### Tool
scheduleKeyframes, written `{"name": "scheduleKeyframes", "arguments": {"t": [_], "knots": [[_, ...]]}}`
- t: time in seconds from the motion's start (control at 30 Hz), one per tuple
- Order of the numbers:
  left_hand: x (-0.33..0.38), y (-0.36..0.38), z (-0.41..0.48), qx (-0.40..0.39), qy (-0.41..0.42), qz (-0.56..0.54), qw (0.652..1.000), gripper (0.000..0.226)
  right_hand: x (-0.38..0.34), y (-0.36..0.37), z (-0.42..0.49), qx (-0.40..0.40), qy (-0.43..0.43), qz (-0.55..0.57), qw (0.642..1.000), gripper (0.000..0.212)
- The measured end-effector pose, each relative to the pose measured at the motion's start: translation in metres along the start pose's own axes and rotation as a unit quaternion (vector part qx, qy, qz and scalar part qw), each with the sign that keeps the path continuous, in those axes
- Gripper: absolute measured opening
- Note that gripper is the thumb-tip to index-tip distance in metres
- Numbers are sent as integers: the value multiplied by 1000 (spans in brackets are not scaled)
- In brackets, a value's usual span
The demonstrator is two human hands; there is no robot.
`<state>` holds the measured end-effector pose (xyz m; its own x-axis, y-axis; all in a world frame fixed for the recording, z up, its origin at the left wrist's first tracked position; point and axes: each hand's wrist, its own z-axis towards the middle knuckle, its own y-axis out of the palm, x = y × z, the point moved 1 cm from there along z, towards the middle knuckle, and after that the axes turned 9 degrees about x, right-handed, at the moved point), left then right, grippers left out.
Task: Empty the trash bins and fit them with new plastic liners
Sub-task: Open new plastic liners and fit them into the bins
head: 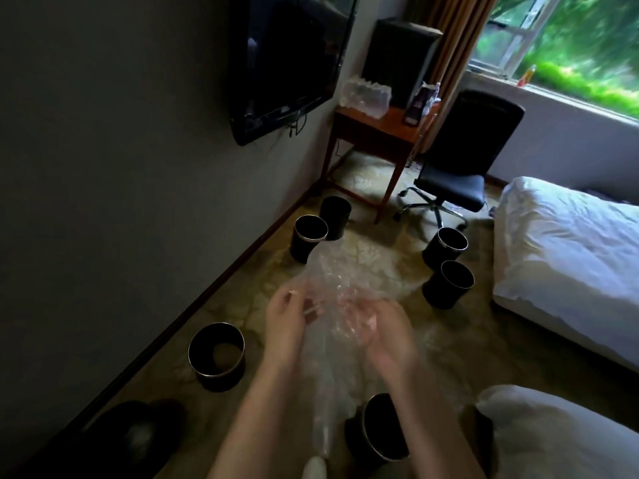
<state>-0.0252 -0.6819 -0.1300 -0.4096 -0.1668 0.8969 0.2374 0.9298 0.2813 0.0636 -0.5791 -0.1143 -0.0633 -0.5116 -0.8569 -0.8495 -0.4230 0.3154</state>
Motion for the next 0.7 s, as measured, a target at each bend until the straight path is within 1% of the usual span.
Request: {"name": "scheduleKeyframes", "arguments": {"t": [0.03,0.1,0.2,0.27,0.37,0.47,0.6,0.7], "knots": [[2,0,4,13,10,6,1000,21,-2,1,7,12,12,14,1000,26],[6,4,14,33,19,24,999,24,-4,2,23,26,9,21,999,15],[10,16,33,57,20,49,997,28,-4,6,55,65,-9,-24,998,12],[12,26,51,73,26,69,995,29,-9,8,80,76,-23,-51,996,7],[15,44,85,94,78,102,987,30,-23,12,124,58,-36,-57,996,18],[22,68,127,130,144,169,966,30,-46,12,175,57,-77,-106,990,21],[25,113,176,135,190,240,942,32,-82,2,238,57,-106,-142,983,11],[27,156,208,101,216,290,927,30,-112,-11,278,58,-138,-168,974,8]]}}
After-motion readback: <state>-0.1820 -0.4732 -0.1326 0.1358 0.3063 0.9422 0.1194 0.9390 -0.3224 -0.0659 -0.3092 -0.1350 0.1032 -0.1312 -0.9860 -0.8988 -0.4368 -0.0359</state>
